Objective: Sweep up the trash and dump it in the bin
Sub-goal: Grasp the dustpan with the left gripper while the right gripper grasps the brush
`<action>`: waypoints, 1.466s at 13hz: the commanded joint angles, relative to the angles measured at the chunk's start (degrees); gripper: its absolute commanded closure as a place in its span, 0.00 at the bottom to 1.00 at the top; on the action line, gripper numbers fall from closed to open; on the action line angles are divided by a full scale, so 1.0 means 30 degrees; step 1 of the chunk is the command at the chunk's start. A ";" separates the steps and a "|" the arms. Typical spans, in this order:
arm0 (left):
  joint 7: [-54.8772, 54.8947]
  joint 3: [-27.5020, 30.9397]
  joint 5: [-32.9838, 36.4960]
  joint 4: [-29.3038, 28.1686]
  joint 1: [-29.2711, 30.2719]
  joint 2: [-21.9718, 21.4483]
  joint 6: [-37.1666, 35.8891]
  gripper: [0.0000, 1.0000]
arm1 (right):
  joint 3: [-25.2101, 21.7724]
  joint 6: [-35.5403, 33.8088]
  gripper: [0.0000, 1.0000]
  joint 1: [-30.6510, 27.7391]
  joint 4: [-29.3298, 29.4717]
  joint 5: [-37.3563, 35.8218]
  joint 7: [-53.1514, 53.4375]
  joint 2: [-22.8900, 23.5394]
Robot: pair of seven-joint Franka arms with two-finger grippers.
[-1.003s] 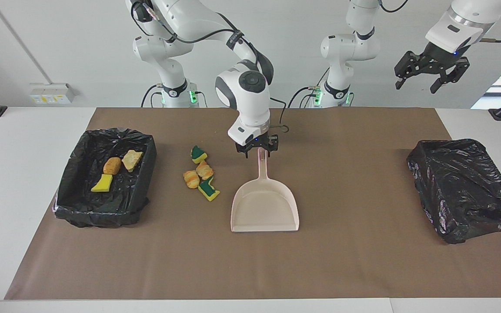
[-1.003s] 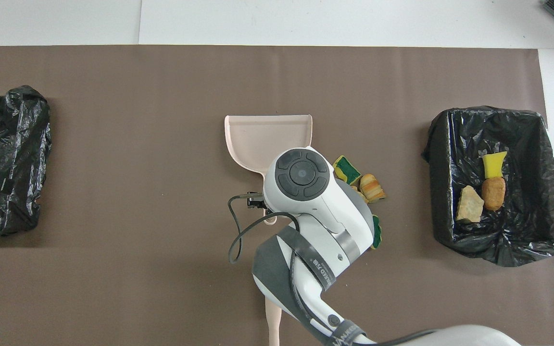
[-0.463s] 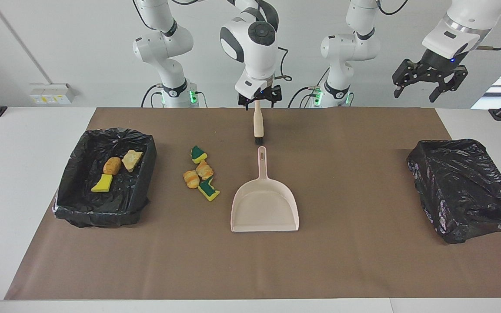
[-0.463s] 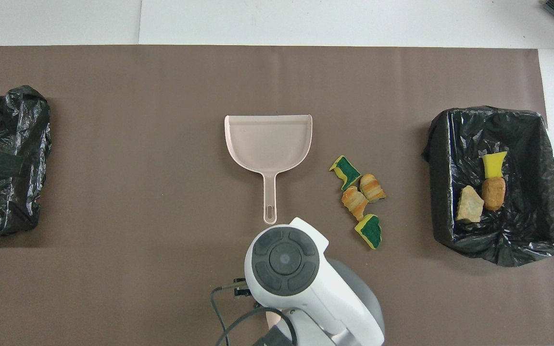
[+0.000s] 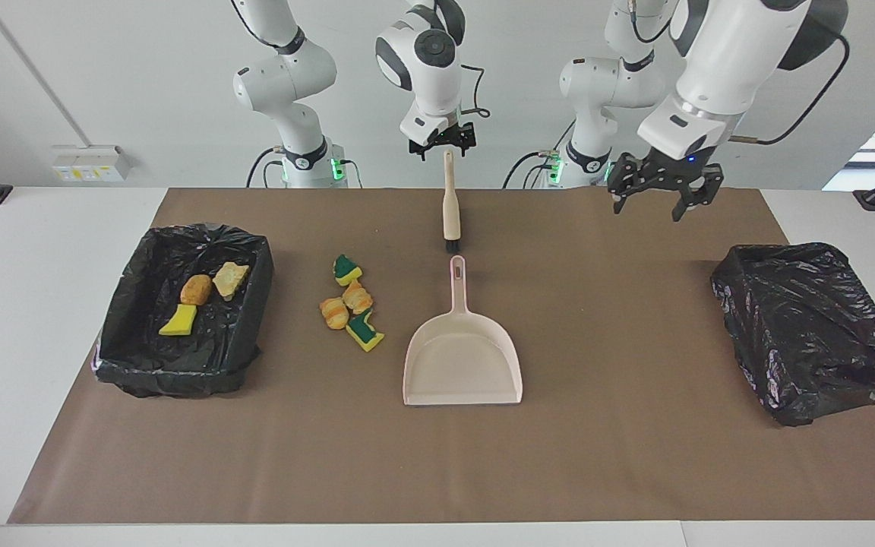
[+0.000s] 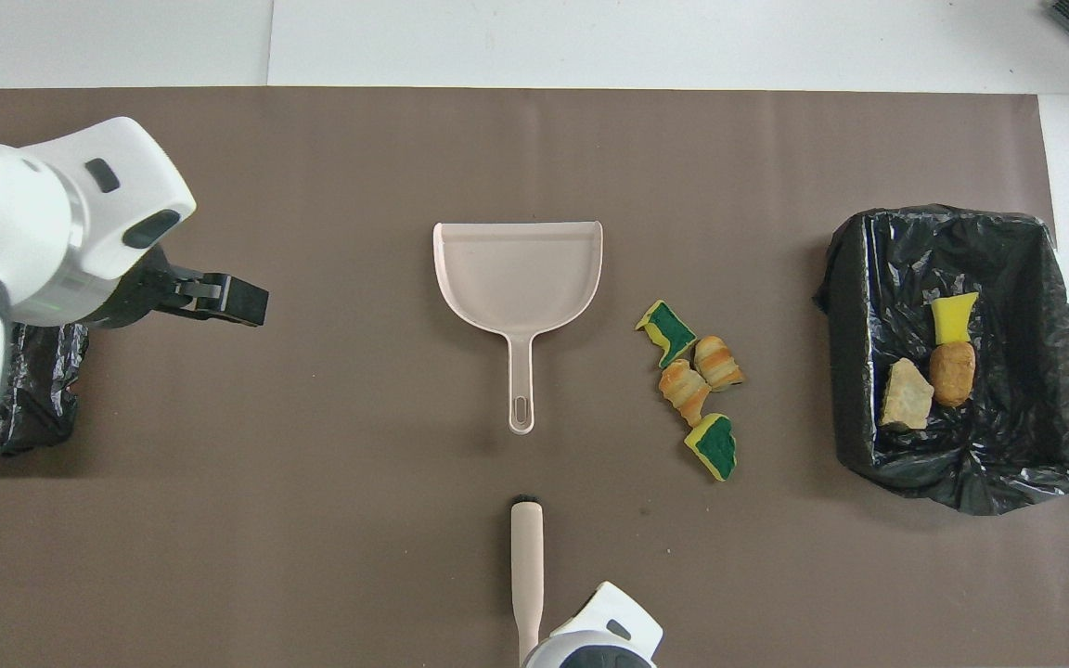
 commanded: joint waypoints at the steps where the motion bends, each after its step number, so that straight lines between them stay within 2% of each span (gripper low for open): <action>1: -0.0878 0.0244 0.0107 -0.1339 -0.0771 0.0064 0.1660 0.00 | -0.0019 0.1949 0.00 0.0853 -0.1395 0.0511 0.0598 -0.0079; 5: -0.3423 0.0244 0.0107 -0.1429 -0.3231 0.2259 0.3798 0.00 | -0.0019 0.4787 0.00 0.2287 -0.1981 0.0511 0.1445 0.1587; 8: -0.5531 0.0273 0.0341 -0.1459 -0.5106 0.4425 0.5992 0.00 | -0.0019 0.4971 0.00 0.2580 -0.2186 0.0511 0.1477 0.1593; 9: -0.6177 0.0273 0.0370 -0.1430 -0.5459 0.4896 0.6697 0.00 | -0.0019 0.5087 0.05 0.2931 -0.2361 0.0511 0.1535 0.1592; 10: -0.6619 0.0273 0.0370 -0.1400 -0.5869 0.5307 0.7313 0.00 | -0.0019 0.5320 0.26 0.3079 -0.2450 0.0511 0.1536 0.1621; 11: -0.7116 0.0273 0.0370 -0.1429 -0.6279 0.5659 0.7696 0.00 | -0.0019 0.5409 0.57 0.3110 -0.2509 0.0511 0.1536 0.1621; 13: -0.7531 0.0244 0.0341 -0.1662 -0.6663 0.6159 0.8195 0.00 | -0.0019 0.5410 0.98 0.3110 -0.2481 0.0366 0.2204 0.1679; 17: -0.8875 0.0215 0.0312 -0.2308 -0.7337 0.6892 1.0331 0.00 | -0.0048 0.5177 1.00 0.2936 -0.2131 -0.0015 0.2326 0.2087; 19: -0.9434 0.0244 0.0312 -0.2338 -0.7484 0.7419 1.1154 0.00 | -0.0194 0.4042 1.00 0.2410 -0.1314 -0.0075 0.2268 0.2003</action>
